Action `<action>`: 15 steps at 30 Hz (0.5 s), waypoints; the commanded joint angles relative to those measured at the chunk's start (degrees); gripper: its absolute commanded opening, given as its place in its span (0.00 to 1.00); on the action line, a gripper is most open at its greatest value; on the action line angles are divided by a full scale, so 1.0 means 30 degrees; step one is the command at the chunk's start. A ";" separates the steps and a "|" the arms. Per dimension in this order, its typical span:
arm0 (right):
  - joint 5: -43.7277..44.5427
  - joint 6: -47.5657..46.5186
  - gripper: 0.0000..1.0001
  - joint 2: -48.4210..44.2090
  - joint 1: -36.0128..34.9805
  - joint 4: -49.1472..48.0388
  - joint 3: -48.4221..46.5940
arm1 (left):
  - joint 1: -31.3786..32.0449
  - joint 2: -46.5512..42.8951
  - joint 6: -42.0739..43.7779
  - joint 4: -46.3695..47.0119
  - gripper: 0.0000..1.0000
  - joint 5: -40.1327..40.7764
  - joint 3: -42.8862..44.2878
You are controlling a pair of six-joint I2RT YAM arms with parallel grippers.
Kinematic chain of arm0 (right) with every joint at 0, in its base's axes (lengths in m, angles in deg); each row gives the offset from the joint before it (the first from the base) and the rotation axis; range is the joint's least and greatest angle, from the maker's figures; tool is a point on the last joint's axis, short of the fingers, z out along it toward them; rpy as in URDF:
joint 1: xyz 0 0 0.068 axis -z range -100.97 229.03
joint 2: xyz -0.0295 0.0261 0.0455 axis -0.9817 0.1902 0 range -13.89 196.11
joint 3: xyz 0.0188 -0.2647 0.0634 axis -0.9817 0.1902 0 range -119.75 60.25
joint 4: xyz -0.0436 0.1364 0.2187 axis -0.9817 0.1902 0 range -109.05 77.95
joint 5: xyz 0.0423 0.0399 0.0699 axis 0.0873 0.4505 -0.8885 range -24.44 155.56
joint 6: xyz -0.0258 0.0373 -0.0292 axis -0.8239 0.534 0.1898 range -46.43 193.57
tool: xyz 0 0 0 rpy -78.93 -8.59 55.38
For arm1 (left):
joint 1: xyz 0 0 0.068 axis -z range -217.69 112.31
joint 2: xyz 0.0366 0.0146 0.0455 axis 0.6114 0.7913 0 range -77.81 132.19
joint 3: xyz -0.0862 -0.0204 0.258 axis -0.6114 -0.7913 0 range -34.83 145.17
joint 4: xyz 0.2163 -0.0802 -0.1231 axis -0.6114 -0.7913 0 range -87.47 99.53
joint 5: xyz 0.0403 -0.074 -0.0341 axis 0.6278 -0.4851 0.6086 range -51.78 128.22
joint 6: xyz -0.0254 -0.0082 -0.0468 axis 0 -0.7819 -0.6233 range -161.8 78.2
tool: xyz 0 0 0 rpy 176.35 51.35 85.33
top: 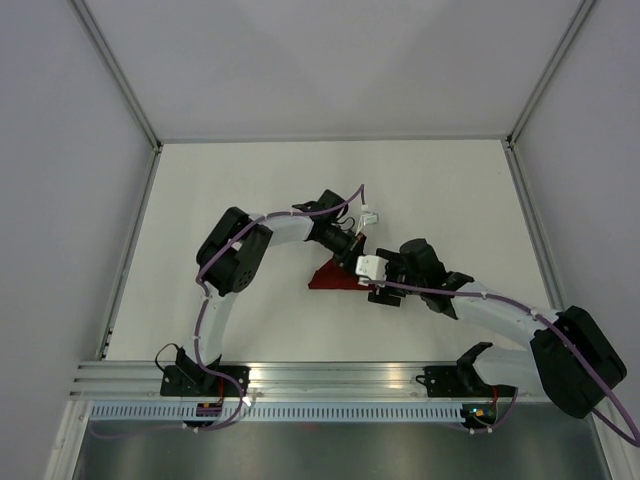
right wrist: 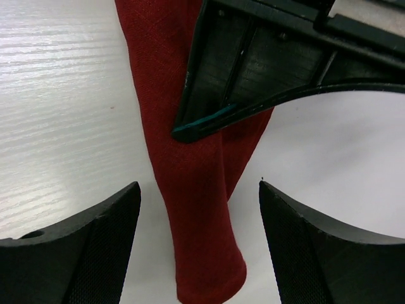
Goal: Fold the napkin, place the utensils inside, and roll it up
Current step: Roll the napkin at the center of the board.
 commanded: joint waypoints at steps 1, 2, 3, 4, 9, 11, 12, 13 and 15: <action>0.1534 -0.0661 0.81 0.0605 -0.0765 -0.1971 0.0072 | 0.0356 0.1421 -0.0083 -0.2148 0.12 0.1761 -0.0487; 0.1593 -0.0690 0.80 0.0724 -0.0912 -0.2000 0.0072 | 0.0356 0.1421 -0.0112 -0.2148 0.13 0.1790 -0.0487; 0.1593 -0.0691 0.79 0.0841 -0.1146 -0.1942 0.0101 | 0.0356 0.1421 -0.0170 -0.2177 0.15 0.1790 -0.0458; 0.1622 -0.0720 0.78 0.1074 -0.1264 -0.1884 0.0131 | 0.0385 0.1392 -0.0229 -0.2177 0.16 0.1790 -0.0458; 0.1914 -0.0749 0.60 0.2042 -0.1587 -0.1415 -0.0103 | 0.0356 0.1275 -0.0405 -0.2207 0.32 0.1849 -0.0223; 0.1945 -0.0691 0.57 0.2394 -0.1616 -0.1124 -0.0191 | 0.0356 0.1100 -0.0434 -0.2207 0.35 0.1849 -0.0194; 0.1858 -0.0691 0.49 0.2453 -0.1588 -0.1006 -0.0220 | 0.0385 0.1012 -0.0376 -0.2236 0.36 0.1878 -0.0223; 0.1799 -0.0662 0.43 0.2483 -0.1587 -0.0859 -0.0250 | 0.0356 0.0895 -0.0376 -0.2207 0.37 0.1936 -0.0194; 0.1652 -0.0603 0.29 0.2541 -0.1587 -0.0565 -0.0395 | 0.0356 0.0515 -0.0347 -0.2207 0.39 0.2229 -0.0281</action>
